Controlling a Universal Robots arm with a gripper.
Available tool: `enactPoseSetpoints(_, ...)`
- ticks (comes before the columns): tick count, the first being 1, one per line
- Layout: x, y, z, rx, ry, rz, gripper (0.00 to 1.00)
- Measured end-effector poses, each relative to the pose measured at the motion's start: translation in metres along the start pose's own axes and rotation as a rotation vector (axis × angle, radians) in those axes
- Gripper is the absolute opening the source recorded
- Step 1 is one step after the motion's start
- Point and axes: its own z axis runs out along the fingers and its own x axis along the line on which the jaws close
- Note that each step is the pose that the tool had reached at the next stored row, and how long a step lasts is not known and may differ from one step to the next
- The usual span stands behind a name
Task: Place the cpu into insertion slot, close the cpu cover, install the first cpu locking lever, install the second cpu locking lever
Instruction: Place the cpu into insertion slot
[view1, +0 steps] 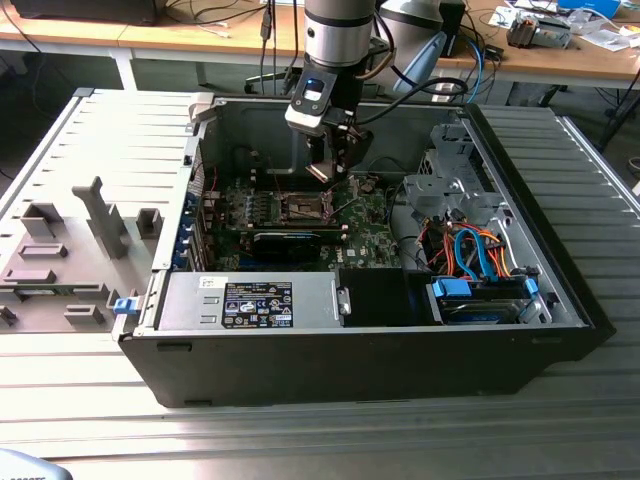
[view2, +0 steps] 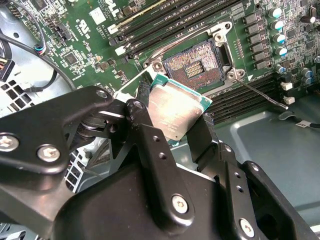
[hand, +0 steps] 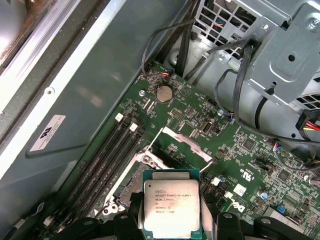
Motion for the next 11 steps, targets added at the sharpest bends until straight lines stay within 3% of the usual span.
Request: enactPoseSetpoints(11, 0.0, 0.0, 0.0002, 0.0002, -0.0004, 0.013, 0.55)
